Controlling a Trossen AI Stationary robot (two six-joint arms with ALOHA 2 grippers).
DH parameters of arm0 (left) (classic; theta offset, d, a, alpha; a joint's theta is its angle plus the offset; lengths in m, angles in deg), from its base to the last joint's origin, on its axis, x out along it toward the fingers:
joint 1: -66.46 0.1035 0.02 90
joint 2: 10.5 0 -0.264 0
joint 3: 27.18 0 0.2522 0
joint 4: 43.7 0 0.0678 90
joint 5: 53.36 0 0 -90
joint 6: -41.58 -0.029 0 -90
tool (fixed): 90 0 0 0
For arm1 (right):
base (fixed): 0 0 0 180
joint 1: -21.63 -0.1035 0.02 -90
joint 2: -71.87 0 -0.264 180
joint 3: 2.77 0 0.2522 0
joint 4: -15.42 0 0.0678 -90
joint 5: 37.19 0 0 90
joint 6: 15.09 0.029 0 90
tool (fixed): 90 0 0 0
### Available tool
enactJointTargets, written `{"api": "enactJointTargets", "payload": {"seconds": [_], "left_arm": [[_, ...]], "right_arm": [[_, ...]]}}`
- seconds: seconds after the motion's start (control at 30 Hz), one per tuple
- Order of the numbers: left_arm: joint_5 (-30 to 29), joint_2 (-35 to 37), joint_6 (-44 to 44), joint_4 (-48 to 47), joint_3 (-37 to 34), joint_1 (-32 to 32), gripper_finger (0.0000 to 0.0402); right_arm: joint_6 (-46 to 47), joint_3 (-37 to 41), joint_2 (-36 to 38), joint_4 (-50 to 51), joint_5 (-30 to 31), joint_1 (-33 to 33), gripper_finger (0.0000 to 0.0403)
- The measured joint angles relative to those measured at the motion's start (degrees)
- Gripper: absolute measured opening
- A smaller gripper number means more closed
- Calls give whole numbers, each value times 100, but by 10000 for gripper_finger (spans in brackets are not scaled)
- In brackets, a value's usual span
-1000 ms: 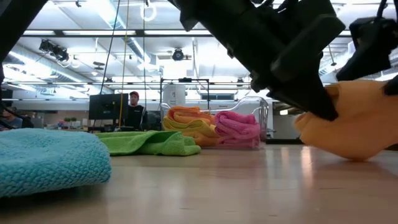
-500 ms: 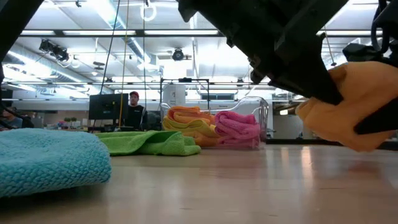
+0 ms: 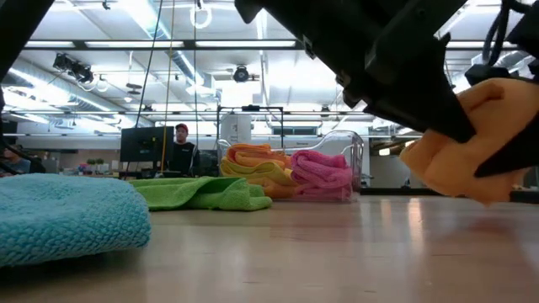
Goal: Fold microfiber towels
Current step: Put the orange microfiber cloth into the transparent bin
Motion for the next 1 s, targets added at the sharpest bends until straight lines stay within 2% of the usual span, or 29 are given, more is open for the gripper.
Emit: {"api": "enactJointTargets", "payload": {"seconds": [0.07, 0.23, 0.37, 0.57, 0.7, 0.8, 1.0], "left_arm": [[-161, 0, -100, 12, 0, -38, 159], [-598, 0, -482, 232, 0, -120, 233], [-1237, 105, -546, 377, 3, -193, 264], [-1544, 233, -471, 729, 9, -232, 266], [-1565, 229, -316, 1005, 7, -214, 255], [-1632, 229, -23, 947, 3, -138, 246], [-1648, 229, -4, 914, 2, -80, 221]], "right_arm": [[29, 0, 132, 22, 0, 0, 47], [463, 2, 737, 344, -19, 2, 51], [895, 4, 1219, 548, -87, 2, 52], [1185, 4, 1625, 561, -148, -20, 52], [1185, 4, 1658, 477, -256, -15, 52], [1181, 4, 1633, 423, -378, -13, 53], [1104, 4, 1617, 291, -412, -13, 53]]}}
